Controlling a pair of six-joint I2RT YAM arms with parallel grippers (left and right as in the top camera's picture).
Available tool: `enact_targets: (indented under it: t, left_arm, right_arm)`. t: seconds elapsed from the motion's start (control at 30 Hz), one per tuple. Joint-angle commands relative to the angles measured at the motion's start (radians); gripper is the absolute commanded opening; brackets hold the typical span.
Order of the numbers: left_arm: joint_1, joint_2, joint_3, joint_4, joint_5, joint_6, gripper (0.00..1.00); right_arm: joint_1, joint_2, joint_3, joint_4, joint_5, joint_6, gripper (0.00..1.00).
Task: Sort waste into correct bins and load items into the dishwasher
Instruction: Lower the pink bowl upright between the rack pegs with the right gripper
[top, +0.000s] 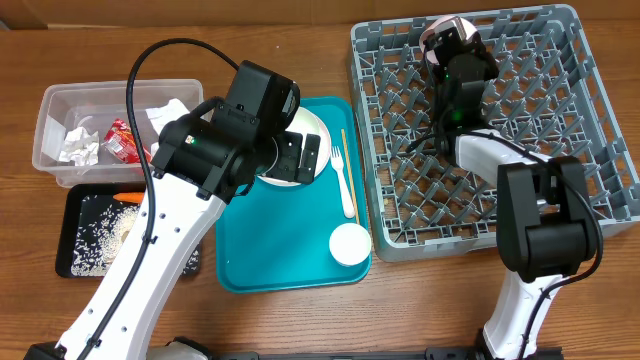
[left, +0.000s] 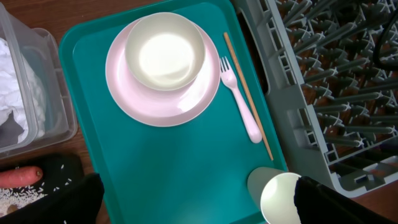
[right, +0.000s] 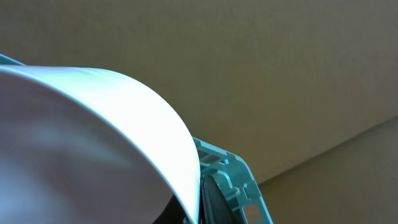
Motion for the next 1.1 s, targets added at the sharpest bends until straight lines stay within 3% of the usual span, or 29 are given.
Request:
enact_targets:
  t: [0.0, 0.4, 0.63, 0.7, 0.73, 0.77, 0.9, 1.07]
  left_arm:
    - [0.002, -0.002, 0.021, 0.001, -0.008, 0.008, 1.0]
    - [0.002, -0.002, 0.021, 0.001, -0.008, 0.008, 1.0]
    - [0.002, -0.002, 0.021, 0.001, -0.008, 0.008, 1.0]
    - [0.002, -0.002, 0.021, 0.001, -0.008, 0.008, 1.0]
    - [0.002, -0.002, 0.021, 0.001, -0.008, 0.008, 1.0]
    - [0.002, -0.002, 0.021, 0.001, -0.008, 0.008, 1.0]
    - [0.002, -0.002, 0.021, 0.001, -0.008, 0.008, 1.0]
    - [0.002, -0.002, 0.021, 0.001, -0.008, 0.008, 1.0]
  right_arm:
    - [0.03, 0.014, 0.005, -0.014, 0.074, -0.011, 0.05]
    - [0.116, 0.014, 0.005, -0.014, 0.29, -0.011, 0.16]
    - [0.148, 0.014, 0.005, -0.014, 0.385, -0.011, 0.41]
    - [0.154, 0.014, 0.005, -0.014, 0.418, -0.011, 0.57]
    - [0.165, 0.014, 0.005, -0.014, 0.459, -0.011, 0.79]
    - [0.172, 0.014, 0.005, -0.014, 0.478, -0.011, 0.86]
    - [0.2, 0.014, 0.005, -0.015, 0.519, -0.011, 0.93]
    - [0.257, 0.012, 0.005, -0.08, 0.521, -0.012, 0.95]
